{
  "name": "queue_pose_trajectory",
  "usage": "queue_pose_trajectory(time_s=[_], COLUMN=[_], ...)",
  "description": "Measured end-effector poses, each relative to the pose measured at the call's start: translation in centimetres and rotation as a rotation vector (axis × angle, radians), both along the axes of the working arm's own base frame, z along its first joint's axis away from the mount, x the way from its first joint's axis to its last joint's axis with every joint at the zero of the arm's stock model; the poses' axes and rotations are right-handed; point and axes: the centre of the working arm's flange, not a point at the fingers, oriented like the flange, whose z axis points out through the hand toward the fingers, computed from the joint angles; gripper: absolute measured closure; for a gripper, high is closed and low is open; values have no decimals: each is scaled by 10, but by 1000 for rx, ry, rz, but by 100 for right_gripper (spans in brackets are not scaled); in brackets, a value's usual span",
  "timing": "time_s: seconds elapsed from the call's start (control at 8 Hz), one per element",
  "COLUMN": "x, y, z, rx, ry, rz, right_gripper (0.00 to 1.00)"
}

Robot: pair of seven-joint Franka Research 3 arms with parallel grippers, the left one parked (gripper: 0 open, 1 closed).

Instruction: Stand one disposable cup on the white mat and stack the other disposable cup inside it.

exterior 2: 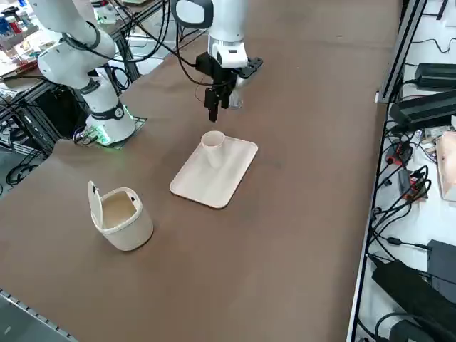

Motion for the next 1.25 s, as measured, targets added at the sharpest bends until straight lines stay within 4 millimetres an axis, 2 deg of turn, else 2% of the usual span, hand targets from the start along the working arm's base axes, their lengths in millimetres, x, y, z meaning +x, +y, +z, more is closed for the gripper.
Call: queue_pose_trajectory(time_s=[0.25, 0.75, 0.88, 1.0, 1.25], x=[15, 34, 35, 35, 35], y=[-5, -5, -4, -5, -21], z=[39, 158, 179, 193, 200], rx=[22, 46, 80, 107, 120], ry=[-68, -175, -196, -204, -204], rz=[-19, -38, -50, -63, -94], right_gripper=[0, 0, 0, 0, 0])
